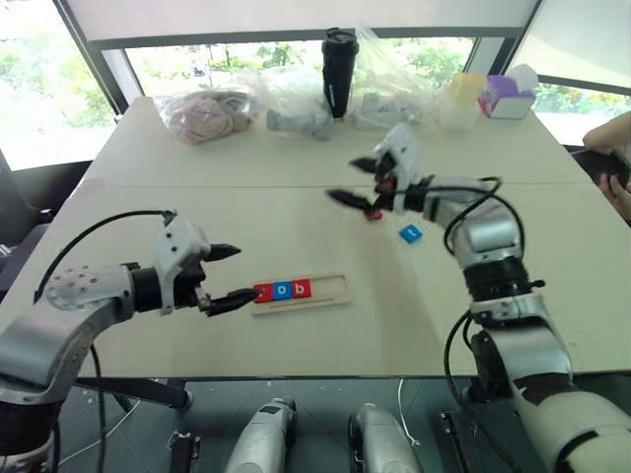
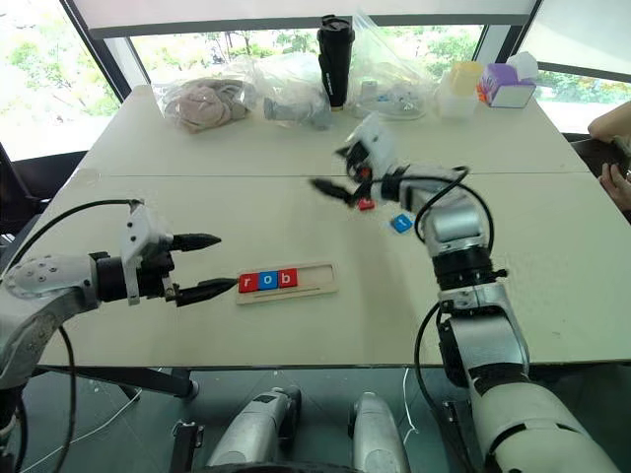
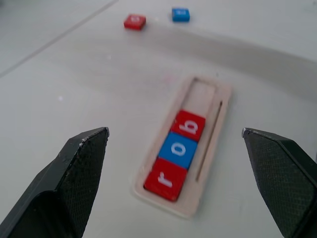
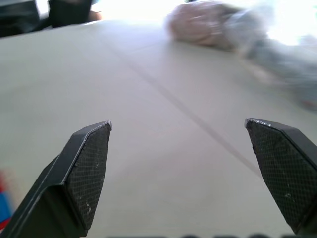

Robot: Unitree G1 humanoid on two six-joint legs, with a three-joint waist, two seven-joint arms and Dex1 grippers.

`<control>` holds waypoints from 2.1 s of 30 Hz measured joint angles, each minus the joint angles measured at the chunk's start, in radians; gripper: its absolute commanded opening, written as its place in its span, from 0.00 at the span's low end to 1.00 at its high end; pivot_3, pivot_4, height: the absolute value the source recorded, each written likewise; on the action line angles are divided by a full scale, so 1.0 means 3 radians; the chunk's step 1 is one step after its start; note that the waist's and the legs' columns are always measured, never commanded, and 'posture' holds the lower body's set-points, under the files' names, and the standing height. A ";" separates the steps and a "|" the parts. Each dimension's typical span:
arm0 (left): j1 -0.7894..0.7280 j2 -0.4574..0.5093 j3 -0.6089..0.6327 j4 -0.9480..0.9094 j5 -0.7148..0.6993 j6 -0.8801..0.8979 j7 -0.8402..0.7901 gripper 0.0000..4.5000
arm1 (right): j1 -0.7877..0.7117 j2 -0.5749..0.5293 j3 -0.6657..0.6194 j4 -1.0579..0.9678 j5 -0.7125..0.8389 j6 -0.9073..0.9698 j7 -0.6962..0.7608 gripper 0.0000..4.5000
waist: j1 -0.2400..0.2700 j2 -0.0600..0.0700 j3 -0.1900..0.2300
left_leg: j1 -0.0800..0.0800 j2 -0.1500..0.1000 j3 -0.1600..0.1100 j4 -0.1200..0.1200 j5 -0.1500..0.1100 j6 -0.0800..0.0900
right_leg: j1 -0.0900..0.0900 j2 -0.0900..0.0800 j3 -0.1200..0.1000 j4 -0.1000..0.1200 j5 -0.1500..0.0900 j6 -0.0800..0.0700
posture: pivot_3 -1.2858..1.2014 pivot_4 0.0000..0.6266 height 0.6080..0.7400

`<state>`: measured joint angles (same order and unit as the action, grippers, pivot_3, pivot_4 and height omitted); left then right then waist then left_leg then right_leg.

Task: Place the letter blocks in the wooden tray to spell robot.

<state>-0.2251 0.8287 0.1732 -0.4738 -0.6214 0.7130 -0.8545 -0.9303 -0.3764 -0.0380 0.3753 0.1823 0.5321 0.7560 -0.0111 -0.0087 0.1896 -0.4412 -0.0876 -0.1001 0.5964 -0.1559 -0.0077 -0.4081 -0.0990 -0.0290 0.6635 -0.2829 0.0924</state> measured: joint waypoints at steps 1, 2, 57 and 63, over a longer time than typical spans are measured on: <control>-0.0088 -0.0053 0.0028 0.0014 -0.0014 0.0004 0.0048 1.00 | 0.0005 0.0013 -0.0074 0.0003 -0.0001 0.0179 -0.0178 0.99 | -0.0001 0.0000 0.0000 | -0.0001 0.0000 0.0000 0.0000 0.0000 0.0000 | -0.0002 0.0000 0.0000 0.0002 0.0000 0.0000 | 0.52 0.24 1.00; -0.0161 -0.0084 0.0036 0.0041 -0.0042 0.0008 0.0078 1.00 | 0.0012 0.0044 -0.0123 0.0001 -0.0002 0.0348 -0.0343 0.99 | -0.0006 0.0001 0.0000 | -0.0001 0.0000 0.0000 -0.0001 0.0001 0.0000 | -0.0002 0.0000 0.0000 0.0003 0.0000 0.0000 | 0.52 0.24 1.00; -0.0743 -0.0346 -0.0475 0.0561 0.0127 -0.0244 -0.0116 1.00 | 0.0922 0.0988 -0.1005 -0.3104 -0.0273 0.3584 -0.2305 0.27 | -0.0017 0.0005 0.0000 | 0.0000 0.0009 0.0017 -0.0002 0.0003 0.0001 | -0.0011 0.0006 0.0014 0.0009 0.0003 -0.0002 | 0.52 0.24 1.00; -0.0878 -0.0338 -0.0540 0.0809 0.0236 -0.0368 -0.0285 1.00 | 0.1546 0.1481 -0.0988 -0.3602 -0.0236 0.3585 -0.2507 0.27 | -0.0010 0.0005 0.0000 | 0.0000 0.0006 0.0020 -0.0002 0.0003 0.0002 | -0.0010 0.0005 0.0017 0.0005 0.0003 -0.0002 | 0.52 0.24 1.00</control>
<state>-0.4886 0.7272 0.0111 -0.2310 -0.5505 0.6025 -0.9398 -0.4666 0.0679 -0.3345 -0.7052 0.1115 1.6077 0.0038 -0.0141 -0.0071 0.1895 -0.4412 -0.0859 -0.0940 0.5958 -0.1551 -0.0073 -0.4111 -0.0976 -0.0240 0.6649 -0.2821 0.0918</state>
